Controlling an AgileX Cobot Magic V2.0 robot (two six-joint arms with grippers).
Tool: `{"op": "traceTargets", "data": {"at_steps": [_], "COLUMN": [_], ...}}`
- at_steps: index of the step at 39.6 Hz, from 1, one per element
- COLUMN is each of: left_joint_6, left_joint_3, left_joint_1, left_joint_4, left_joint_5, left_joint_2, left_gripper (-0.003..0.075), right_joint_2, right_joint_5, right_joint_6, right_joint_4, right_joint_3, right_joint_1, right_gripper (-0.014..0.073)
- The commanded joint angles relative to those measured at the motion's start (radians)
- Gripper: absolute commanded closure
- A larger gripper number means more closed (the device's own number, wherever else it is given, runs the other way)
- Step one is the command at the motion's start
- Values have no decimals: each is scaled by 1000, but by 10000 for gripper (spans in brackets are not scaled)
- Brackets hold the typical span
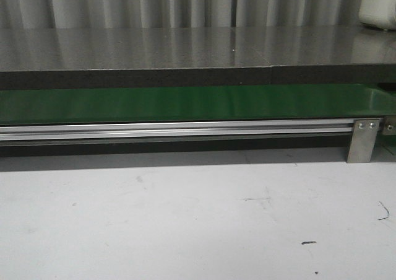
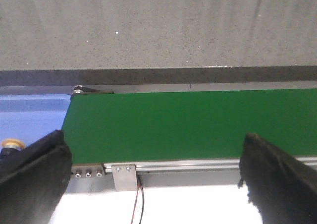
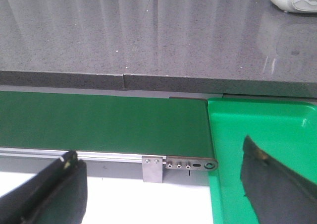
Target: Move button from left to right
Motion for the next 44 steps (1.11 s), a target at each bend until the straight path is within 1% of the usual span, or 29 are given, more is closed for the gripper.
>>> {"op": "traceTargets", "data": {"at_steps": [1, 5, 9, 12, 17, 28, 33, 37, 44], "left_joint_6": [-11, -11, -11, -11, -11, -11, -11, 22, 76], "left_joint_3": [-144, -274, -414, -475, -554, -657, -702, -736, -806], "left_joint_1": [17, 63, 134, 186, 268, 451, 488, 491, 497], "left_joint_4": [7, 10, 34, 53, 78, 131, 131, 133, 133], "left_joint_5": [-38, 42, 163, 207, 248, 243, 244, 239, 277], "left_joint_2": [111, 240, 383, 468, 605, 853, 950, 1025, 1162], "left_gripper": [74, 82, 82, 82, 82, 81, 81, 81, 81], "right_joint_2": [13, 13, 13, 13, 13, 13, 13, 13, 13], "right_joint_5": [-79, -79, -79, -79, -79, -77, -77, -77, -77], "right_joint_6": [-1, -1, -1, -1, -1, -1, -1, -1, -1], "right_joint_4": [2, 2, 2, 2, 2, 2, 2, 2, 2], "right_joint_3": [-37, -37, -37, -37, -37, -37, -37, -37, -37], "right_joint_1": [-6, -6, -6, -6, -6, -6, -6, -6, -6], "right_gripper": [-50, -50, -50, -50, -50, -50, -50, -50, -50]}}
